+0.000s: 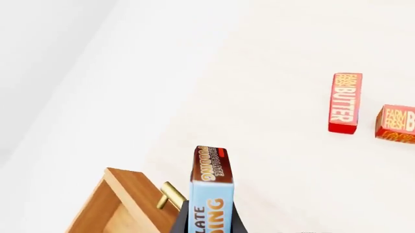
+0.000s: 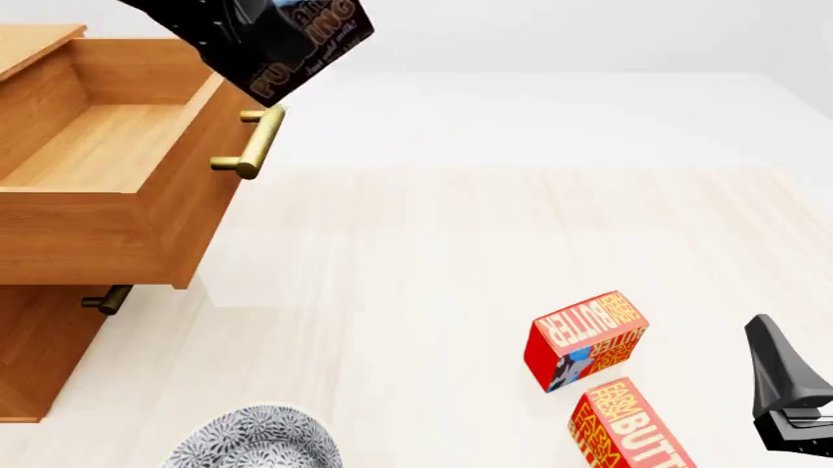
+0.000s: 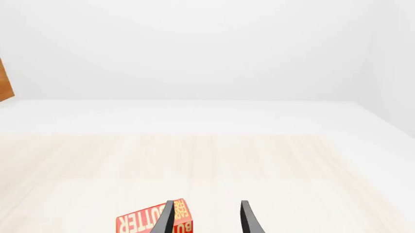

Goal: Put the chocolate pudding in the top drawer of the cabinet and close it.

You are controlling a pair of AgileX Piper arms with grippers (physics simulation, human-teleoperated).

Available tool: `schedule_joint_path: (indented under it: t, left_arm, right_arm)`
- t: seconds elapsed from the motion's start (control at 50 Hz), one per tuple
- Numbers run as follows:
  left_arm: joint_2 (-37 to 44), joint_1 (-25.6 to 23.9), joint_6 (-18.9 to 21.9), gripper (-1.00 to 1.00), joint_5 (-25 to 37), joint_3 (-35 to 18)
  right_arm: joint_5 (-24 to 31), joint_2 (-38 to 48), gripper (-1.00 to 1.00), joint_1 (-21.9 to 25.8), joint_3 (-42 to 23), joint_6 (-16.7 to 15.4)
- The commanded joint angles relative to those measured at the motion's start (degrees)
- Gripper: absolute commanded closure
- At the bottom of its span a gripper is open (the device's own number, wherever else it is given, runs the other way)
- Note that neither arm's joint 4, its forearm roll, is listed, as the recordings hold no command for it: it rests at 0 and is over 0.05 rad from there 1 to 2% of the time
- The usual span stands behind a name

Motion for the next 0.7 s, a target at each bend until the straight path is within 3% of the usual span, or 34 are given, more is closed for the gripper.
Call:
schedule_joint_path:
  t: [0.02, 0.04, 0.1, 0.52, 0.7]
  left_arm:
    - [2.5, 7.7, 3.6, 1.00, 3.8, -7.6]
    - [4.1, 7.6, 2.2, 1.00, 3.9, -8.2]
    - [3.6, 9.6, 2.9, 1.00, 1.9, -5.2]
    - [4.3, 20.0, 4.9, 1.00, 9.0, -13.9]
    - [4.8, 22.9, 5.2, 1.00, 9.7, -14.0]
  right_arm:
    - [0.0, 0.0, -1.00, 0.0, 0.0, 0.0]
    - [0.0, 0.0, -1.00, 0.0, 0.0, 0.0]
    - [0.0, 0.0, -1.00, 0.0, 0.0, 0.0]
    - [0.0, 0.0, -1.00, 0.0, 0.0, 0.0]
    - [0.0, 0.0, -1.00, 0.0, 0.0, 0.0]
